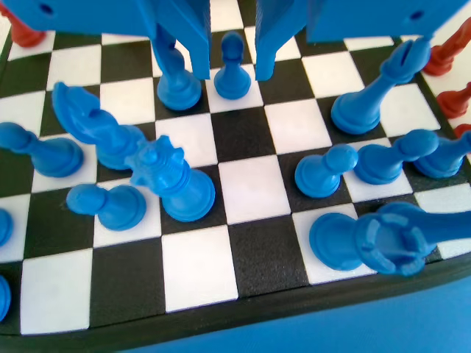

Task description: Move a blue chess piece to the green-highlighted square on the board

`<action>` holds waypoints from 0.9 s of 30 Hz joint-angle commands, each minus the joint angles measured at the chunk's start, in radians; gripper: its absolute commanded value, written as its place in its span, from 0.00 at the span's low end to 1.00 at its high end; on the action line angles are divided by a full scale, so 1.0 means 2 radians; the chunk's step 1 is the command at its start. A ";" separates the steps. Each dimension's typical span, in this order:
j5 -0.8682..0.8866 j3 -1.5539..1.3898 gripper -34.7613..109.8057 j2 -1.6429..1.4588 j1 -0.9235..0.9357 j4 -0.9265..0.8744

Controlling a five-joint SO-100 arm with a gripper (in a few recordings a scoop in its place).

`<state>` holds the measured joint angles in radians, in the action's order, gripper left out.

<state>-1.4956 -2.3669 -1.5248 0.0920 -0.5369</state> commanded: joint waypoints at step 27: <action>-0.016 0.037 0.29 0.005 0.011 0.011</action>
<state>-1.5110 -2.3332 -1.4895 0.1089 -0.5292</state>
